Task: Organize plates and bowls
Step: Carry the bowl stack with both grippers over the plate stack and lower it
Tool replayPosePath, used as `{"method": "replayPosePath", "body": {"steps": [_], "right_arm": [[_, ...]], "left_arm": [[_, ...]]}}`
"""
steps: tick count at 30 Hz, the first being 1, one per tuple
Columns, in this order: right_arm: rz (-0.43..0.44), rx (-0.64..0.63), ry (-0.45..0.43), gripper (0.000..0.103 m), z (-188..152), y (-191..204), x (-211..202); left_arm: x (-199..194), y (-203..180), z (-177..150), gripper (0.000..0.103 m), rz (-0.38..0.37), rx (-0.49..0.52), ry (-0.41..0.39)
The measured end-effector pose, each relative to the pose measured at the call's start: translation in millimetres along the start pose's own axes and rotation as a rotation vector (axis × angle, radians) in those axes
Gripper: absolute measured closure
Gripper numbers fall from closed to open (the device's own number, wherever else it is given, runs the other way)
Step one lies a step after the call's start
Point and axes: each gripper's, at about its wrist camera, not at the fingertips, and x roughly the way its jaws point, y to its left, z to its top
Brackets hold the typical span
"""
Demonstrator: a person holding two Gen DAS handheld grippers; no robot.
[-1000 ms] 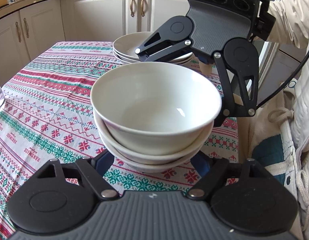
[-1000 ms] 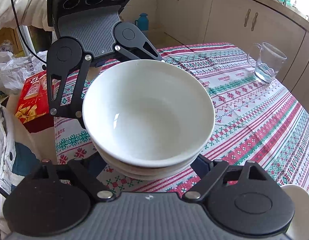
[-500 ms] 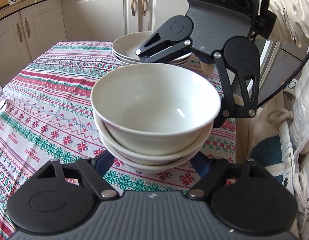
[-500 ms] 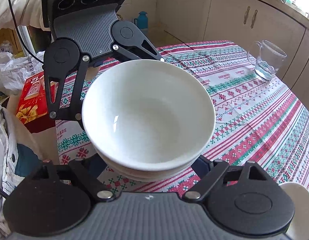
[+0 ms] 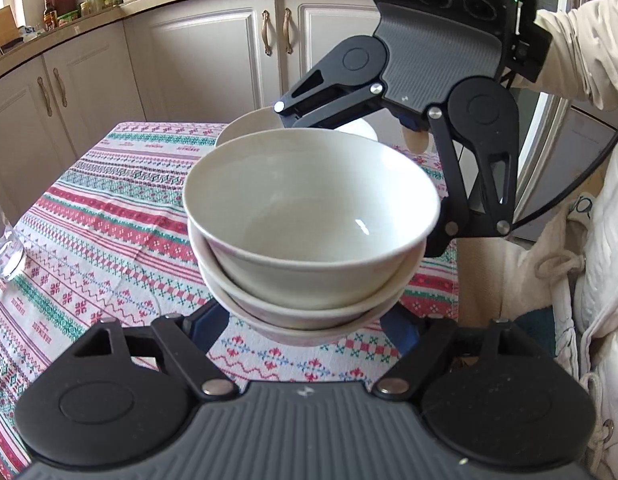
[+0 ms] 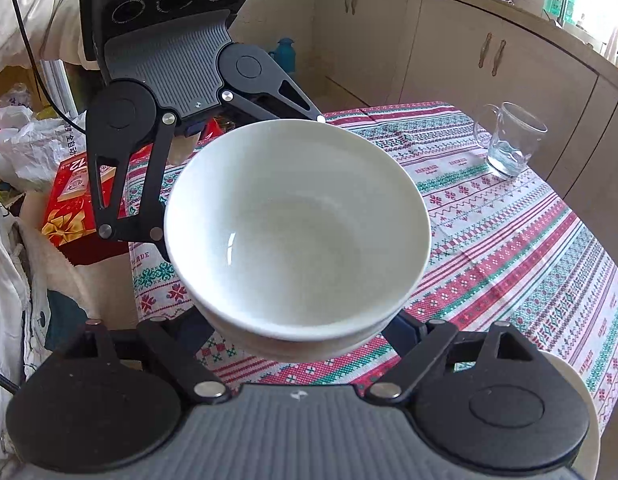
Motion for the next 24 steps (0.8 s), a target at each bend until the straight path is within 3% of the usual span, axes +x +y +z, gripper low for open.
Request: {"method": "replayPosePath", "body": {"steps": [16,24], "right_arm": [[-0.123,0.018,0.001,0.012,-44,-54,-71],[-0.182,0.059,0.038,0.011,-74,-83,-84]], "left_arm": [[58,5,92,0.021,-0.022,0.102,-0.048],[103,13,118,0.021,-0.067,0.134,-0.053]]}}
